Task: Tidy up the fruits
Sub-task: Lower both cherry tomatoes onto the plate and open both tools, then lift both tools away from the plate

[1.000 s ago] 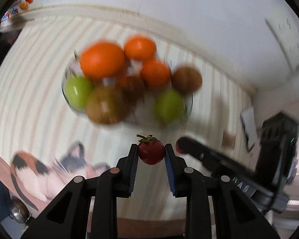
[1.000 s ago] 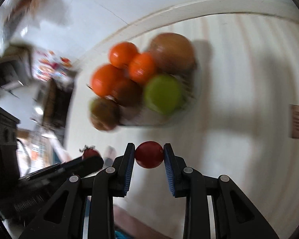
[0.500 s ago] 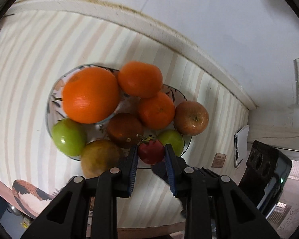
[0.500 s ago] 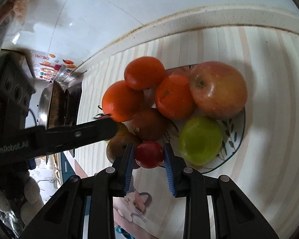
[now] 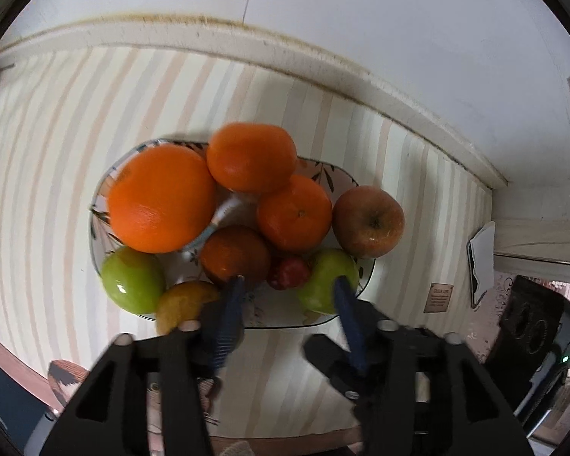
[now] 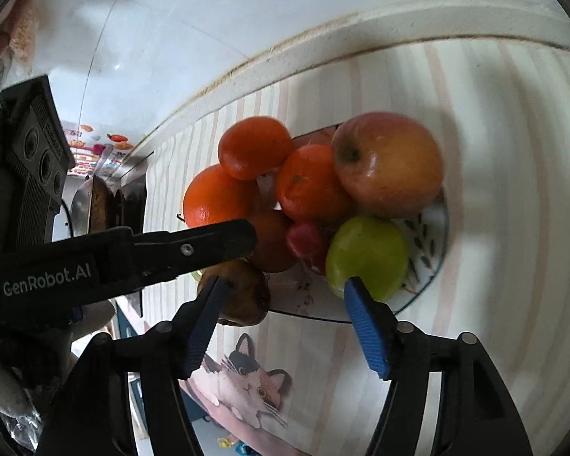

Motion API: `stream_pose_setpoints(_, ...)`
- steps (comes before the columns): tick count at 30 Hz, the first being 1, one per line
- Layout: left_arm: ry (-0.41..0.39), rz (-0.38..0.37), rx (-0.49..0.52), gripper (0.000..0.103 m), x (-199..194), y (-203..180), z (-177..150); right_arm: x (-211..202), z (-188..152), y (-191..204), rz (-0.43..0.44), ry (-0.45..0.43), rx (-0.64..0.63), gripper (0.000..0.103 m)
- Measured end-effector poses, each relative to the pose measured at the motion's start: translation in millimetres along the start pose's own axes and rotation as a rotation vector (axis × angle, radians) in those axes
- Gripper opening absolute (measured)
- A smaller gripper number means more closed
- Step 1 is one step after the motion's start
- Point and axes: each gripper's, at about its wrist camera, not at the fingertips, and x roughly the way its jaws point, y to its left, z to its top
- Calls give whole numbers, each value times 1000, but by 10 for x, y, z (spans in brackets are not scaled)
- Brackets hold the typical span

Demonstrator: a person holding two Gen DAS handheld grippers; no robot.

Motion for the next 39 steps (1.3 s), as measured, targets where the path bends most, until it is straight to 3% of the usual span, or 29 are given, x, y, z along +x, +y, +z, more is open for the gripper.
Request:
stream_pose_setpoints(3, -54, 30, 9, 76, -143, 42, -94, -168, -32, 86, -105, -43, -64, 90)
stream_pose_setpoints(6, -104, 87, 11, 89, -248, 98, -201, -324, -85, 159, -235, -88, -129, 92)
stream_pose_setpoints(11, -201, 196, 30, 93, -431, 180, -473, -502, -185, 236, -378, -136, -190, 95)
stream_pose_setpoints(16, -260, 240, 27, 96, -533, 232, -726, -613, -280, 321, -459, -169, -229, 96)
stream_pose_setpoints(22, -299, 292, 27, 96, -563, 219, -906, -696, -347, 370, -495, -192, -255, 96)
stream_pose_setpoints(28, -337, 298, -16, 96, -671, 233, -1049, -837, -398, 402, -477, -204, -282, 96)
stream_pose_setpoints(39, -524, 326, -47, 96, -1293, 63, -1747, -1487, -973, 797, -433, -317, -382, 96)
